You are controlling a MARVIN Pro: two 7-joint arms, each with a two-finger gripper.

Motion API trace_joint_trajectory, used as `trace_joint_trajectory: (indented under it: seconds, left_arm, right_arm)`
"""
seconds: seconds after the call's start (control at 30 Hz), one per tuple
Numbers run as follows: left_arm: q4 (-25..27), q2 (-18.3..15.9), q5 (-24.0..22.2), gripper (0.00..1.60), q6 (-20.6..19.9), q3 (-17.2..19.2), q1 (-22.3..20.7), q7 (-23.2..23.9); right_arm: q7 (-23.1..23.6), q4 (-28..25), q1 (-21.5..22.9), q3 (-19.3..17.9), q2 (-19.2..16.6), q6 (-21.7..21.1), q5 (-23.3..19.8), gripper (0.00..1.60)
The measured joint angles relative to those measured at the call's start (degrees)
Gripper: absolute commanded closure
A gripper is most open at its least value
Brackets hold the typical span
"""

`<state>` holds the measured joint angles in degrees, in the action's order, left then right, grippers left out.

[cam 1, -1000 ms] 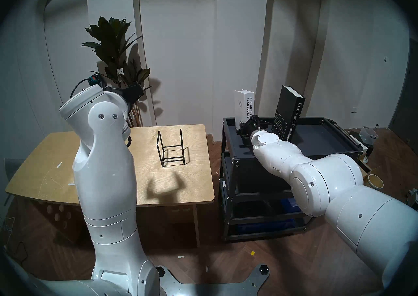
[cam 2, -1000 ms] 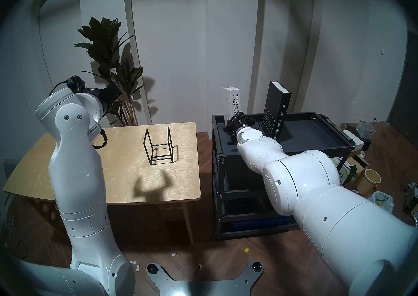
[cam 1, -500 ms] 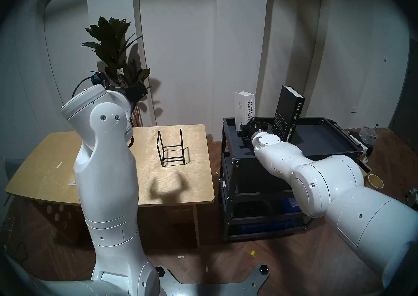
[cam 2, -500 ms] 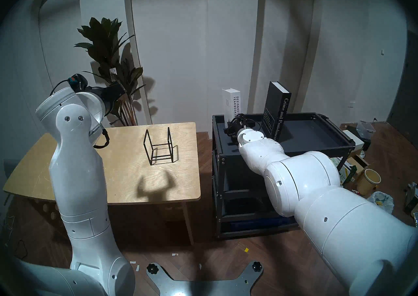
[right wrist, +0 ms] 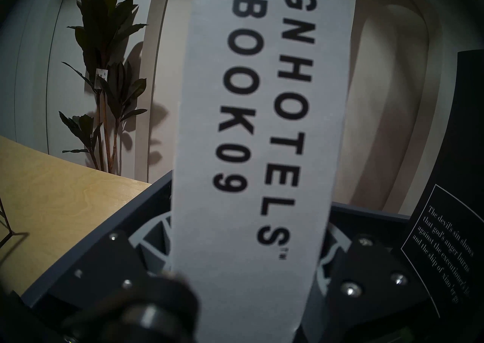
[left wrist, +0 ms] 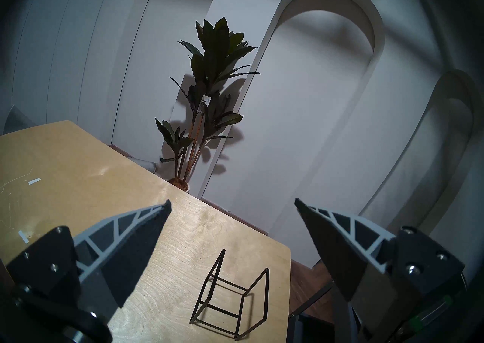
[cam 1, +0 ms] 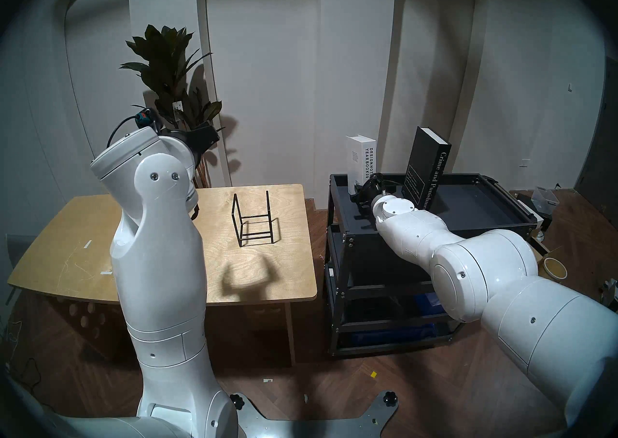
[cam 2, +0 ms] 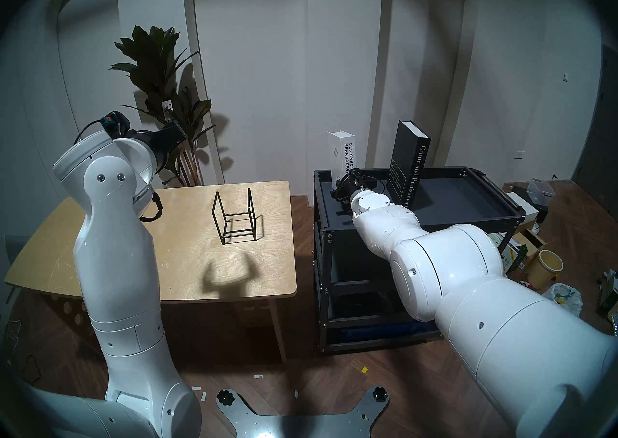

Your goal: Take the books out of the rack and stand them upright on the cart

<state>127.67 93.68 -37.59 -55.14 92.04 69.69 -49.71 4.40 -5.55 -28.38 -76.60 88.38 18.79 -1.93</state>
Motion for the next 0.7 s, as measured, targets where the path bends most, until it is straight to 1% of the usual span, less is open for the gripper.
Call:
trace_joint_trajectory:
  seconds: [0.03,0.07,0.2,0.23,0.33,0.4,0.43,0.47,0.5,0.53,0.57,0.6,0.63,0.67,0.7]
  left_arm:
    - [0.0,0.0,0.0,0.0,0.0,0.0,0.0,0.0]
    - [0.0,0.0,0.0,0.0,0.0,0.0,0.0,0.0]
    - [0.0,0.1,0.0,0.0,0.0,0.0,0.0,0.0]
    - [0.0,0.1,0.0,0.0,0.0,0.0,0.0,0.0]
    - [0.0,0.1,0.0,0.0,0.0,0.0,0.0,0.0]
    - [0.0,0.1,0.0,0.0,0.0,0.0,0.0,0.0]
    - [0.0,0.1,0.0,0.0,0.0,0.0,0.0,0.0]
    - [0.0,0.1,0.0,0.0,0.0,0.0,0.0,0.0]
    - [0.0,0.1,0.0,0.0,0.0,0.0,0.1,0.0]
    - [0.0,0.1,0.0,0.0,0.0,0.0,0.1,0.0]
    - [0.0,0.1,0.1,0.0,0.0,0.0,0.1,0.0]
    - [0.0,0.1,0.1,0.0,0.0,0.1,0.1,0.0]
    - [0.0,0.1,0.1,0.0,0.0,0.1,0.1,0.0]
    - [0.0,0.1,0.1,0.0,0.0,0.1,0.1,0.0]
    - [0.0,0.1,0.1,0.0,0.0,0.1,0.1,0.0]
  right_arm:
    - [-0.1,0.0,0.0,0.0,0.0,0.1,0.0,1.1]
    - [-0.3,0.0,-0.1,0.0,0.1,0.2,0.0,1.06]
    - [-0.6,0.0,-0.2,0.1,0.2,0.4,0.0,1.04]
    - [-0.7,0.0,-0.3,0.1,0.2,0.5,0.0,0.96]
    - [-1.0,0.0,-0.5,0.3,0.3,0.9,0.1,0.83]
    - [-1.1,0.0,-0.6,0.4,0.3,1.0,0.1,0.8]
    - [-1.2,0.0,-0.6,0.5,0.3,1.1,0.2,0.77]
    - [-1.3,0.0,-0.7,0.6,0.4,1.2,0.2,0.36]
    - [-1.3,0.0,-0.7,0.6,0.4,1.2,0.3,0.18]
    - [-1.4,0.0,-0.7,0.7,0.4,1.3,0.3,0.61]
    - [-1.4,0.0,-0.7,0.8,0.4,1.4,0.4,0.53]
    - [-1.5,0.0,-0.7,0.9,0.4,1.4,0.5,0.05]
    - [-1.5,0.0,-0.7,1.0,0.4,1.5,0.5,0.05]
    - [-1.5,0.0,-0.7,1.0,0.4,1.5,0.5,0.0]
    - [-1.6,0.0,-0.8,1.1,0.5,1.6,0.7,0.0]
